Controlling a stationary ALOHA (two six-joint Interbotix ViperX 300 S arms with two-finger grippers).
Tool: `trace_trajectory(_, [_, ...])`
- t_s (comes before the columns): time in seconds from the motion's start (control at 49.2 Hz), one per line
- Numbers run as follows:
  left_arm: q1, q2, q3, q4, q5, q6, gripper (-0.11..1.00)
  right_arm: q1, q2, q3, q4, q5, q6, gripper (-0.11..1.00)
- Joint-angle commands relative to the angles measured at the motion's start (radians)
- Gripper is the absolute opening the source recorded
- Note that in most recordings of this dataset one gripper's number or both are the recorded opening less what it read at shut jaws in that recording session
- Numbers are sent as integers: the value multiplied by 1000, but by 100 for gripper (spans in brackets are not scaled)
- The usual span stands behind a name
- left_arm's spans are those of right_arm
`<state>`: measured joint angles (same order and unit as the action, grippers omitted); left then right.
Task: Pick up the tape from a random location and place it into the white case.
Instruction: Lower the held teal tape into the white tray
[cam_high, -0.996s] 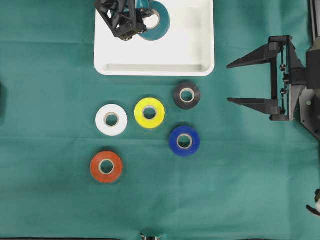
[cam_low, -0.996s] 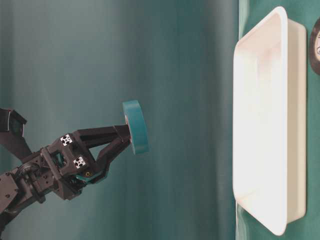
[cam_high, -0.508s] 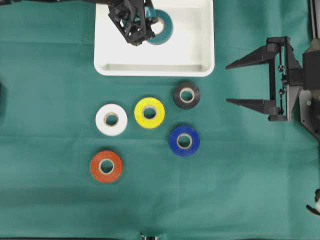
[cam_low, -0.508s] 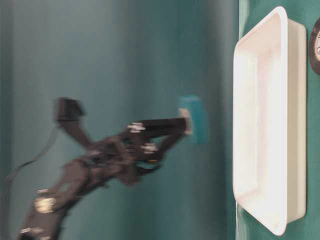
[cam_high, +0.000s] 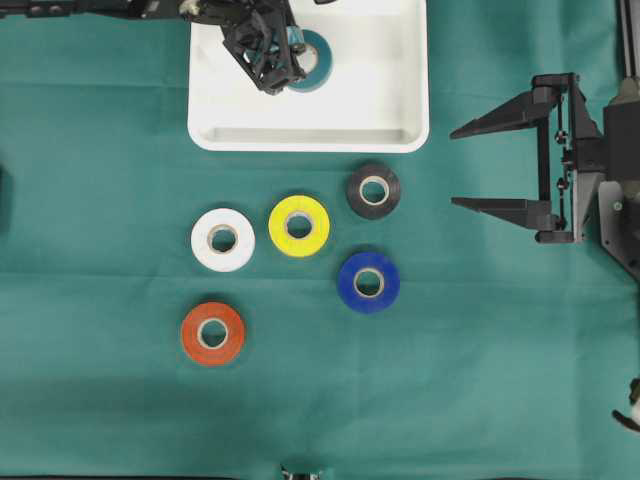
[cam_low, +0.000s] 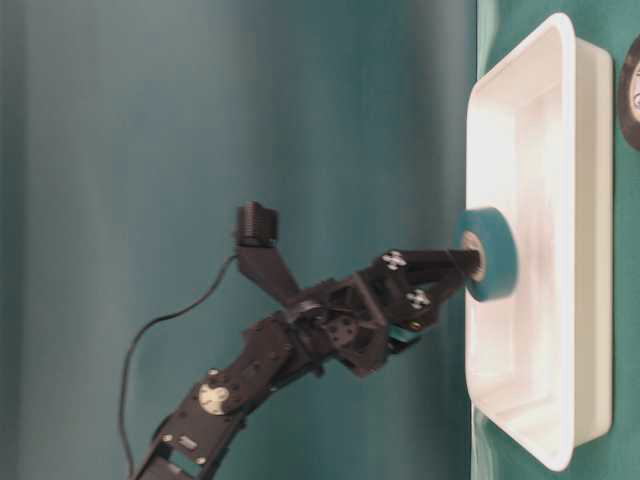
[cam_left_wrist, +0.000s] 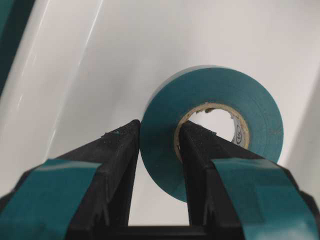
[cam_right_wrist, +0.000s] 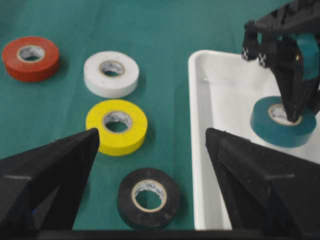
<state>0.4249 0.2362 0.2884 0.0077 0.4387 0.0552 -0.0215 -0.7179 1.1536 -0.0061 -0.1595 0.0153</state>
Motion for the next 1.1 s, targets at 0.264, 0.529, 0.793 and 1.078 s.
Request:
trace_trajectory(0.264, [12, 38, -2, 0, -43, 2, 21, 0, 2, -21, 0, -6, -2, 90])
trace_trajectory(0.529, [12, 37, -2, -2, -29, 2, 21, 0, 2, -21, 0, -8, -2, 90])
trace_trajectory(0.793, [6, 32, -2, -3, -29, -3, 55, 0, 2, -21, 0, -6, -2, 90])
trace_trajectory(1.078, [8, 12, 0, -5, -31, -2, 99, 0, 2, -21, 0, -5, -2, 90])
